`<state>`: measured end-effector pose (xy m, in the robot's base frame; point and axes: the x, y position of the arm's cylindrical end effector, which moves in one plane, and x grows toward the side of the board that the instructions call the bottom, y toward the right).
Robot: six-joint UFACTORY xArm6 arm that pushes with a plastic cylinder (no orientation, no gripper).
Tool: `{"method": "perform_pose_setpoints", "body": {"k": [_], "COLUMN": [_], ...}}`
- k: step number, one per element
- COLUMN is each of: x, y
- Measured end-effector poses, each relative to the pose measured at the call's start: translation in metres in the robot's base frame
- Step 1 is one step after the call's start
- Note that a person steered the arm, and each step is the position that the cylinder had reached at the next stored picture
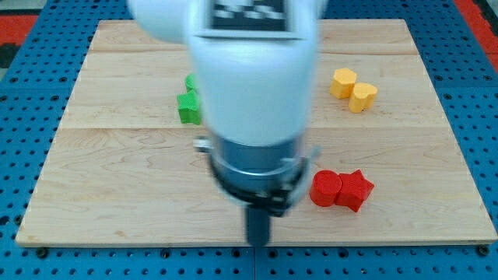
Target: Move the red star below the blue cube
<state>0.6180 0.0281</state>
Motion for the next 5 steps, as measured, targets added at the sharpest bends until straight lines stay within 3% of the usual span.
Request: {"method": "perform_pose_setpoints", "body": {"k": [1,2,3,5], "x": [0.000,-0.004,-0.040,-0.126], "y": [0.088,0.123,0.122,0.044]}}
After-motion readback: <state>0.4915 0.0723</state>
